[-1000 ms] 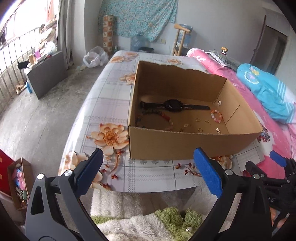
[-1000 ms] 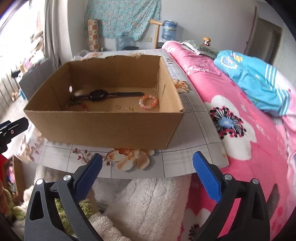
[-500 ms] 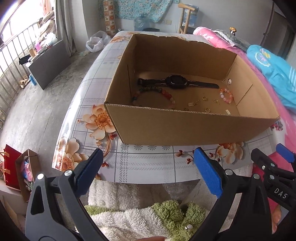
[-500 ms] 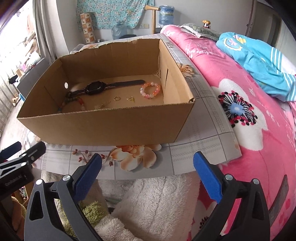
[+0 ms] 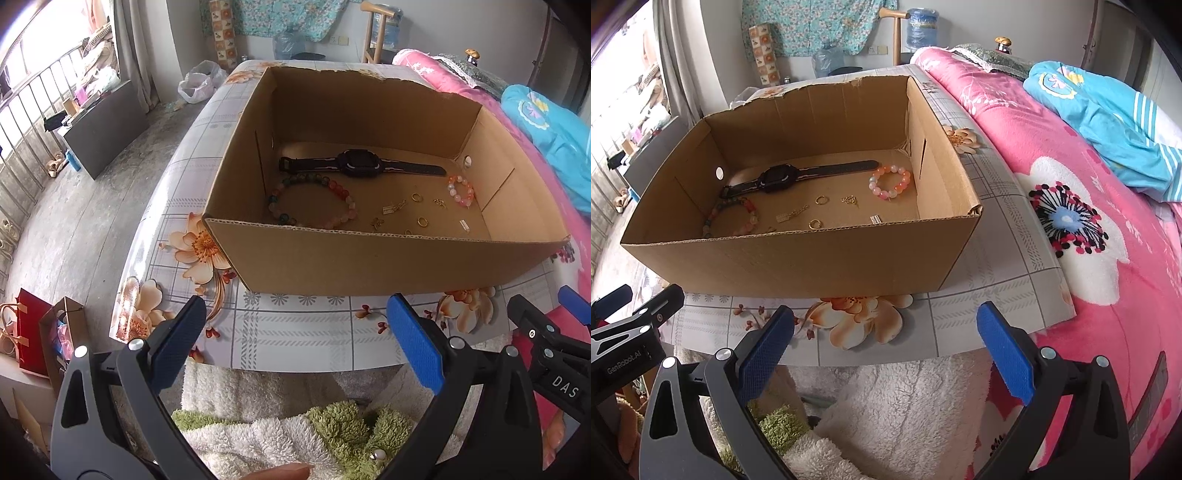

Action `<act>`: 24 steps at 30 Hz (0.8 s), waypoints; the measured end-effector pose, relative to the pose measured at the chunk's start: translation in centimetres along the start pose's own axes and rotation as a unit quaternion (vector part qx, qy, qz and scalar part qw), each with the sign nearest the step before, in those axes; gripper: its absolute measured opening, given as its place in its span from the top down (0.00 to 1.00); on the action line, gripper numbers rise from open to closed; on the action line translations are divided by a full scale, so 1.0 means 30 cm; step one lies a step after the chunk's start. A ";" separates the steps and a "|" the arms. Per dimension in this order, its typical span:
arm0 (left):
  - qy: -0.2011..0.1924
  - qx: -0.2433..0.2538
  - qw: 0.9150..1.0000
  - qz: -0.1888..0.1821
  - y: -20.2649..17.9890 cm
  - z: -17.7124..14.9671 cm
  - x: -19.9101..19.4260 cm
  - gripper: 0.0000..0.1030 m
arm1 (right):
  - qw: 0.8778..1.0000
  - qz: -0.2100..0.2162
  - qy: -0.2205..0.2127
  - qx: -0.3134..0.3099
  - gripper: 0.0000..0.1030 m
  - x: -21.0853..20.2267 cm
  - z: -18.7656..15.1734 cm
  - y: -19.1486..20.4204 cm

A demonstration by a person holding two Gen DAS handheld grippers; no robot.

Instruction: Organize jewelry

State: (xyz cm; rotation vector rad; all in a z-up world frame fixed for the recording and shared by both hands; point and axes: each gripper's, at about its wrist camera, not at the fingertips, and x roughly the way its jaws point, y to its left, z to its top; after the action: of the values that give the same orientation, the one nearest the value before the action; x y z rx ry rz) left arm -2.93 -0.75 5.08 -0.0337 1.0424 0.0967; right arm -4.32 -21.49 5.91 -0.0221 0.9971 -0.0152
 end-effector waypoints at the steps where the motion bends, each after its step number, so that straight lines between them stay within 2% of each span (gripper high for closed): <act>1: -0.001 0.000 1.000 0.001 0.000 0.001 0.000 0.08 | 1.000 0.000 -0.001 0.000 0.06 0.000 0.000 0.001; 24: -0.001 0.003 1.000 -0.001 -0.010 0.007 0.003 0.08 | 1.000 0.006 -0.003 -0.002 0.06 -0.001 0.018 0.004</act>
State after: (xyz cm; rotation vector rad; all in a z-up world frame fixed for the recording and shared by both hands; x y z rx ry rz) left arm -2.68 -1.02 5.10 -0.0302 1.0413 0.0920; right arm -3.89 -21.36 6.23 -0.0205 0.9920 -0.0022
